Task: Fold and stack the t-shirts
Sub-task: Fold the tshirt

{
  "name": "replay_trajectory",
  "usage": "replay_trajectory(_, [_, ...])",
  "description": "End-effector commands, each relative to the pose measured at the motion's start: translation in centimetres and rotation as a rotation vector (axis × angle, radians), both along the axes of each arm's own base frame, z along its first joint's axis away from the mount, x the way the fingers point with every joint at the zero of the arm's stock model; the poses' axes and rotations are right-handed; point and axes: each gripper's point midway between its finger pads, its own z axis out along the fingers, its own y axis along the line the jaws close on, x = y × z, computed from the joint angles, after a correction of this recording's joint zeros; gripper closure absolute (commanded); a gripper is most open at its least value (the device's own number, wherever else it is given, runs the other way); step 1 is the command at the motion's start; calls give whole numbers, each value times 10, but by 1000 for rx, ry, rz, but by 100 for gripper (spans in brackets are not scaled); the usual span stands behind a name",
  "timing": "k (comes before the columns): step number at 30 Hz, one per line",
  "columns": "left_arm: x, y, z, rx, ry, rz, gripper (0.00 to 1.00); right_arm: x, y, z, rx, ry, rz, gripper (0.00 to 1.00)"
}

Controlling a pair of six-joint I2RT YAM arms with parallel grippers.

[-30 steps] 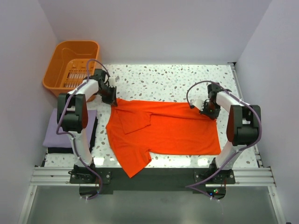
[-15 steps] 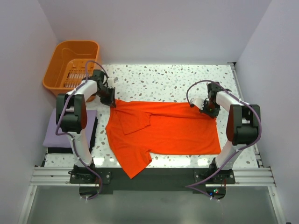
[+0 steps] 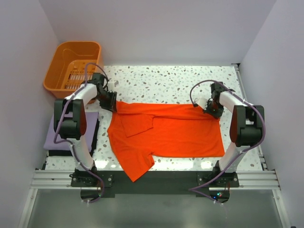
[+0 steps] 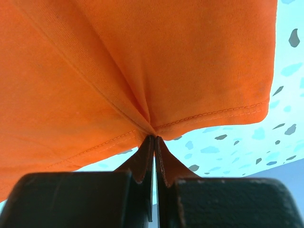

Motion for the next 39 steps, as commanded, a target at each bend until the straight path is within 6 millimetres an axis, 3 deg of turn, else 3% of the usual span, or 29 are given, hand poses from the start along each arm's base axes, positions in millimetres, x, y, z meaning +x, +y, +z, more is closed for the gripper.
replay_trajectory(1, [4, 11, 37, 39, -139, -49, 66, 13, -1, 10, -13, -36, -7, 100])
replay_trajectory(2, [7, 12, 52, 48, -208, -86, 63, 13, -1, 10, -15, -35, -6, 100])
replay_trajectory(5, [-9, -7, 72, -20, -285, -265, 64, 16, -1, 12, -14, -36, -10, 100])
replay_trajectory(8, [-40, -26, 65, 16, -290, -460, 64, 17, -1, 11, -13, -31, -13, 100])
replay_trajectory(12, [-90, -69, 47, 33, -267, -708, 64, 19, -1, 12, -12, -26, -21, 100])
replay_trajectory(14, [-99, -77, 42, 79, -265, -759, 63, 20, 8, 11, -10, -22, -1, 100])
replay_trajectory(15, [-110, -87, 35, 94, -257, -811, 61, 21, 8, 11, -9, -22, -2, 100])
replay_trajectory(18, [-121, -95, 23, 168, -251, -868, 61, 21, 7, 11, -13, -22, -4, 100])
replay_trajectory(27, [-134, -92, -10, 332, -179, -957, 61, 18, 7, 9, -12, -14, -7, 100])
replay_trajectory(39, [-141, -82, -23, 377, -126, -977, 62, 20, 8, 7, -10, -10, -14, 100])
